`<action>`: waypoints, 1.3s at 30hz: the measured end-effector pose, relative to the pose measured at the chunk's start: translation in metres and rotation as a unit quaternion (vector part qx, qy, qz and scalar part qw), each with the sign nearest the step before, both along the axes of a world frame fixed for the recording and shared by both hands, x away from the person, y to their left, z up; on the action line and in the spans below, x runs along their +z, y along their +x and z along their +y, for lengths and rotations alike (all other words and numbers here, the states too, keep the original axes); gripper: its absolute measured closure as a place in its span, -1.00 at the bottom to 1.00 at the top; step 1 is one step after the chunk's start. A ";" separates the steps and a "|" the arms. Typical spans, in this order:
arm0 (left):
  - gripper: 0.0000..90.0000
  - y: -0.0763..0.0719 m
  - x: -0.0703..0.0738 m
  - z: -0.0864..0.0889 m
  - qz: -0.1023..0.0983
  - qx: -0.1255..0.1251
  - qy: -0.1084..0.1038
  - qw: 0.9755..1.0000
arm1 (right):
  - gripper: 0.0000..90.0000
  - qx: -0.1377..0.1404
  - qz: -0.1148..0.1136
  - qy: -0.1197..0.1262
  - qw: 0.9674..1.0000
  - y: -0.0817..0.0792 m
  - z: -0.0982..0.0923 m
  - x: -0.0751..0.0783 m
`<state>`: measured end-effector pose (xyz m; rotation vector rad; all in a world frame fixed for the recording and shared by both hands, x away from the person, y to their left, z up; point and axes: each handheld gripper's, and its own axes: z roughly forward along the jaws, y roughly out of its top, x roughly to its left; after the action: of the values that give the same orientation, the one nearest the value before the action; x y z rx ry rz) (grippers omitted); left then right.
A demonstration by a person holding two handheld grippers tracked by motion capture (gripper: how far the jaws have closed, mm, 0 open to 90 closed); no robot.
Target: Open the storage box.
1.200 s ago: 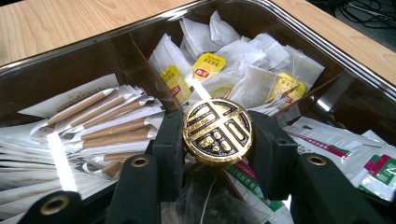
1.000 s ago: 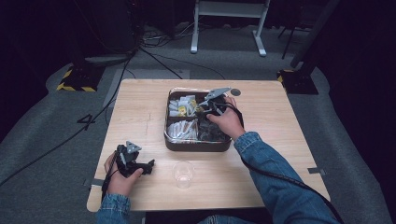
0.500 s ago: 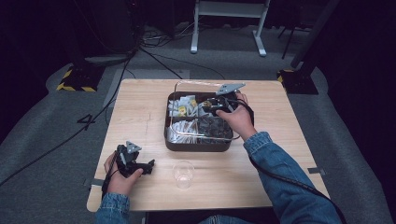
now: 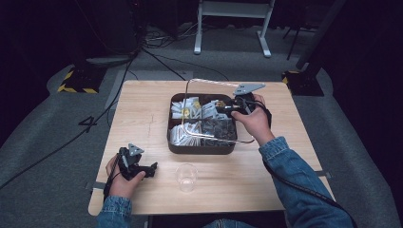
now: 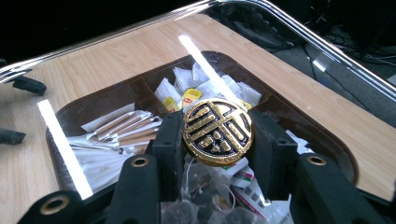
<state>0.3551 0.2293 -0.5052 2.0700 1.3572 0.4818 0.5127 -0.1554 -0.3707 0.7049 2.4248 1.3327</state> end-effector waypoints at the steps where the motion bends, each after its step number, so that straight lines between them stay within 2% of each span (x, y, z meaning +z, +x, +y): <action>1: -0.99 0.000 0.000 0.000 0.000 0.000 0.000 1.000 | 0.31 -0.001 -0.002 -0.001 1.000 -0.003 -0.005 0.002; 6: -0.99 0.000 0.000 0.000 0.000 0.000 0.000 1.000 | 0.31 -0.003 -0.003 -0.001 1.000 -0.009 -0.017 0.006; 7: -0.99 0.000 0.000 0.000 0.000 0.000 0.000 1.000 | 0.31 -0.006 -0.004 0.001 1.000 -0.011 -0.026 0.008; 11: -0.99 0.000 0.000 0.000 0.000 0.000 0.001 1.000 | 0.31 -0.011 -0.004 0.002 1.000 -0.014 -0.037 0.010; 15: -0.99 0.000 0.000 0.000 0.000 0.000 0.001 1.000 | 0.31 -0.014 0.000 -0.004 1.000 -0.020 -0.061 0.008; 16: -0.99 0.000 0.000 0.000 0.000 0.000 0.001 1.000 | 0.31 -0.014 0.000 -0.004 1.000 -0.020 -0.061 0.008; 20: -0.99 0.000 0.000 0.000 0.000 0.000 0.001 1.000 | 0.31 -0.032 -0.001 -0.007 0.999 -0.025 -0.083 0.004; 23: -0.99 0.000 0.000 0.000 0.000 0.000 0.001 1.000 | 0.31 -0.039 -0.021 -0.018 0.999 -0.034 -0.105 0.001; 25: -0.99 0.000 0.000 0.000 -0.001 0.002 0.003 1.000 | 0.31 -0.039 -0.023 -0.019 0.999 -0.035 -0.108 0.000; 26: -0.99 0.000 0.000 0.000 -0.001 0.002 0.003 1.000 | 0.31 -0.042 -0.024 -0.023 0.999 -0.039 -0.118 -0.004; 35: -0.99 0.000 0.000 0.000 0.000 0.002 0.001 1.000 | 0.31 -0.064 -0.005 -0.017 0.998 -0.040 -0.147 -0.021; 39: -0.99 0.000 0.000 0.000 0.000 0.001 0.001 1.000 | 0.31 -0.075 -0.001 -0.024 0.997 -0.039 -0.155 -0.026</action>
<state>0.3552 0.2289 -0.5052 2.0708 1.3587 0.4847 0.4738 -0.3106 -0.3970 0.8535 2.3425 1.2137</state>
